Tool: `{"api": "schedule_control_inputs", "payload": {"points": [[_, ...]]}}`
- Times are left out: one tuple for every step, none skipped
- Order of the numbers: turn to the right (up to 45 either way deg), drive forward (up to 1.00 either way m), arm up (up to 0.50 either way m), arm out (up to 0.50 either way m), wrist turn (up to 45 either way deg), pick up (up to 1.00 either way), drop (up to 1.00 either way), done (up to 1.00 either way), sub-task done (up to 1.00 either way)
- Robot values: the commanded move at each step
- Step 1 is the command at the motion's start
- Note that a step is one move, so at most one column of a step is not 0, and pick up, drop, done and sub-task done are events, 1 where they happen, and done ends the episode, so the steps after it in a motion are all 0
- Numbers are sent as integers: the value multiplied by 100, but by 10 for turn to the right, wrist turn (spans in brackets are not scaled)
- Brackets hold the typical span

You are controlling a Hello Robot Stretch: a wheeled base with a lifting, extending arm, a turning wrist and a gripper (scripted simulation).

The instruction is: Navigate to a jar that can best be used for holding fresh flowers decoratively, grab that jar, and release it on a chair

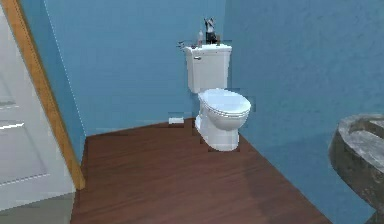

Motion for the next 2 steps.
{"api": "schedule_control_inputs", "payload": {"points": [[-450, 0, 0, 0, 0, 0, 0, 0, 0], [-390, 0, 0, 0, 0, 0, 0, 0, 0]]}}
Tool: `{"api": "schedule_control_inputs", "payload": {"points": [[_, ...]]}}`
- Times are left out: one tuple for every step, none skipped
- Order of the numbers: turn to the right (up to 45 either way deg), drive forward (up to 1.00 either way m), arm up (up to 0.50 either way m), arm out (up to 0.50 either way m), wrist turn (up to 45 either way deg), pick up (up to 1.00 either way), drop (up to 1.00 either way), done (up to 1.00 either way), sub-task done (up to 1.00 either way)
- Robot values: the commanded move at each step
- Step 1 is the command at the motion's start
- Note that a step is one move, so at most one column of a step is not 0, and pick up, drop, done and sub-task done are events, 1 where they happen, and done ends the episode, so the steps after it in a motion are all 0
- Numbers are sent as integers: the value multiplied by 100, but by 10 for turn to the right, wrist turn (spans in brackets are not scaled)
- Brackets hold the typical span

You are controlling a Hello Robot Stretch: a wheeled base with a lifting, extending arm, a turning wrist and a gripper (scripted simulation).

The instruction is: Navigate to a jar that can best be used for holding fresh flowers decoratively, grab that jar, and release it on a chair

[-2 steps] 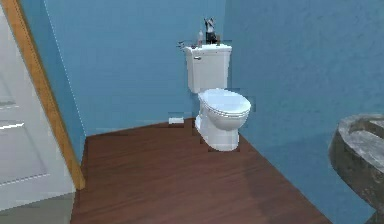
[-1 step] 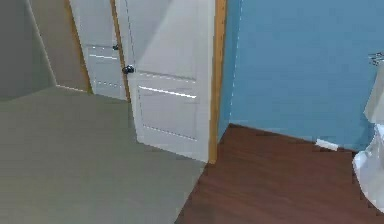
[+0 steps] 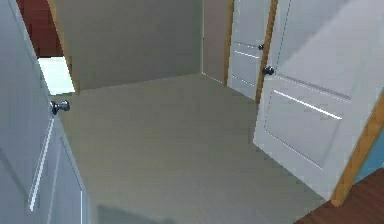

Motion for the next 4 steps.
{"api": "schedule_control_inputs", "payload": {"points": [[0, 100, 0, 0, 0, 0, 0, 0, 0], [-180, 0, 0, 0, 0, 0, 0, 0, 0], [-30, 0, 0, 0, 0, 0, 0, 0, 0], [0, 15, 0, 0, 0, 0, 0, 0, 0]]}}
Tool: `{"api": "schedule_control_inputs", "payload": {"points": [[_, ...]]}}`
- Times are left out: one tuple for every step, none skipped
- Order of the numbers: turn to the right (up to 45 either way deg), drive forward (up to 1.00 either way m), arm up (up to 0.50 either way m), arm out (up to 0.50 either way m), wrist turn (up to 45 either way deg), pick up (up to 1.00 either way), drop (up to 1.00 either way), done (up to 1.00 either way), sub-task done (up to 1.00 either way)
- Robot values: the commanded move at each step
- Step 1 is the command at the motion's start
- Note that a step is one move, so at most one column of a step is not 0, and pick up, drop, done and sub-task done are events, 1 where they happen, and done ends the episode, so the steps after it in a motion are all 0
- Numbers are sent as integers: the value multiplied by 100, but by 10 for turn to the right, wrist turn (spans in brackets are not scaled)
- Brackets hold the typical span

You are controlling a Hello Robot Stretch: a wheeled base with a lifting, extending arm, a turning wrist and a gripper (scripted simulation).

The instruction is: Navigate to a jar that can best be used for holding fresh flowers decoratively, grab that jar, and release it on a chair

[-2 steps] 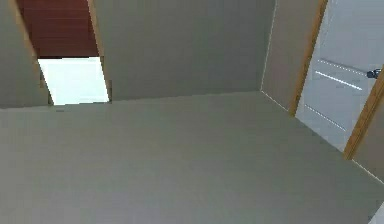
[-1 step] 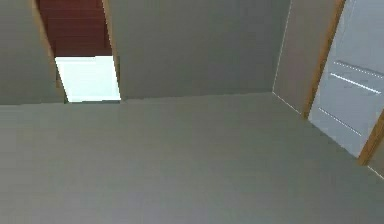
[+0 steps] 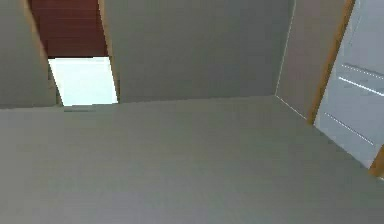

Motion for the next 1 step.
{"api": "schedule_control_inputs", "payload": {"points": [[120, 0, 0, 0, 0, 0, 0, 0, 0]]}}
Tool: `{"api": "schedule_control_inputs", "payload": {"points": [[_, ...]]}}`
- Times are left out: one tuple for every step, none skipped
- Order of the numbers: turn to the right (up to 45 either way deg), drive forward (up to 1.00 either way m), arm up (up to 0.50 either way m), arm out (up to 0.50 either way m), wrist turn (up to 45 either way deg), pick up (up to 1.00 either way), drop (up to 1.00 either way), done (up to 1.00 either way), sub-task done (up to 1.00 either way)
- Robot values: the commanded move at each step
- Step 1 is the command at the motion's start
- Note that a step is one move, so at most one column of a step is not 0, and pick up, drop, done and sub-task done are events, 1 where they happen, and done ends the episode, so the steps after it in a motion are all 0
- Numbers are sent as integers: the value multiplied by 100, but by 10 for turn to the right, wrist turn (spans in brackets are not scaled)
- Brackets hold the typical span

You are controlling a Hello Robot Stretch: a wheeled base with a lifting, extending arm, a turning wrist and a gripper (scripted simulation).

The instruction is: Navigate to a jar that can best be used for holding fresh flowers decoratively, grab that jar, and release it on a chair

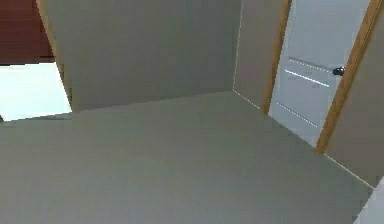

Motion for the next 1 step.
{"api": "schedule_control_inputs", "payload": {"points": [[0, 65, 0, 0, 0, 0, 0, 0, 0]]}}
